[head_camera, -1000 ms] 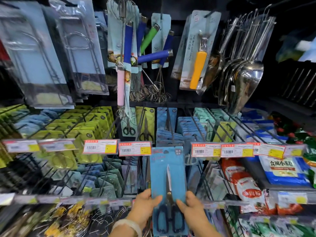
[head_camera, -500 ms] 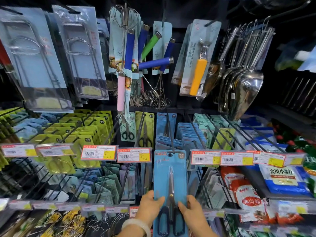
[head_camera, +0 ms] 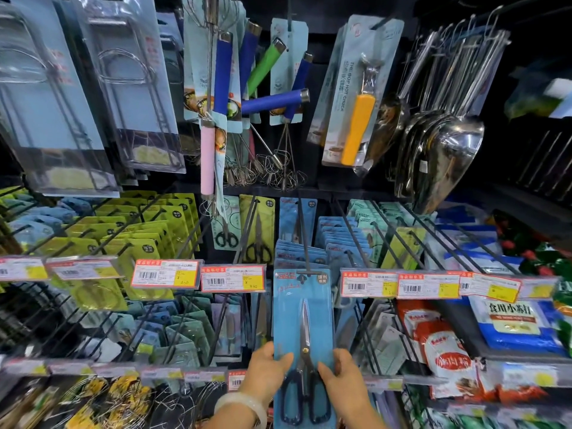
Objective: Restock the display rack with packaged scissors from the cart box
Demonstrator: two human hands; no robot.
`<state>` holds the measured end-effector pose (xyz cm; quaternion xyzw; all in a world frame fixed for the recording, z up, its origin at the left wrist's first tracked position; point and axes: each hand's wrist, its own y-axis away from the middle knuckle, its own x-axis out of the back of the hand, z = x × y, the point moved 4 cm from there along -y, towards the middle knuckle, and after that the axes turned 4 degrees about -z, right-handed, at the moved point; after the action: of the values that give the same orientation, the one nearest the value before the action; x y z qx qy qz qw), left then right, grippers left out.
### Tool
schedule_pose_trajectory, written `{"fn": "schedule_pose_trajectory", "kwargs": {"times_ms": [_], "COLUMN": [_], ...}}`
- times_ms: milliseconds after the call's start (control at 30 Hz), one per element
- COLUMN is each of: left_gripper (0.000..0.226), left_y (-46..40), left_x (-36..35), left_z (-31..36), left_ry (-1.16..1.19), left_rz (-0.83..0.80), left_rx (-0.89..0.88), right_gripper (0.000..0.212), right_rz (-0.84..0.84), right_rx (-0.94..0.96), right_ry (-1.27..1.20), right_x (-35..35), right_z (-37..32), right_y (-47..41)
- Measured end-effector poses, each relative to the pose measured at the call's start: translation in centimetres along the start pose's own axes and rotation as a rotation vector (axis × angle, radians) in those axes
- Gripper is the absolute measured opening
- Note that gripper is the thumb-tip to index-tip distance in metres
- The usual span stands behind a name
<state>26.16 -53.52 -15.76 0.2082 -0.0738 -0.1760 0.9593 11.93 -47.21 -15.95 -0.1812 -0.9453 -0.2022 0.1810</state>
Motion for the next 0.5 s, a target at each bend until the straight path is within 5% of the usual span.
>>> {"fn": "schedule_pose_trajectory", "kwargs": {"times_ms": [133, 500], "left_gripper": [0.013, 0.018], "left_y": [-0.7, -2.6], "left_x": [-0.2, -0.2], "left_z": [0.4, 0.5], "left_ry": [-0.05, -0.043], "left_rz": [0.008, 0.036], "left_rx": [-0.01, 0.02], "right_gripper": [0.026, 0.019], "right_rz": [0.107, -0.012], "right_rx": [-0.056, 0.07], "right_ry": [0.046, 0.07], "right_x": [0.7, 1.9], "right_z": [0.1, -0.5], "right_y": [-0.3, -2.5]}}
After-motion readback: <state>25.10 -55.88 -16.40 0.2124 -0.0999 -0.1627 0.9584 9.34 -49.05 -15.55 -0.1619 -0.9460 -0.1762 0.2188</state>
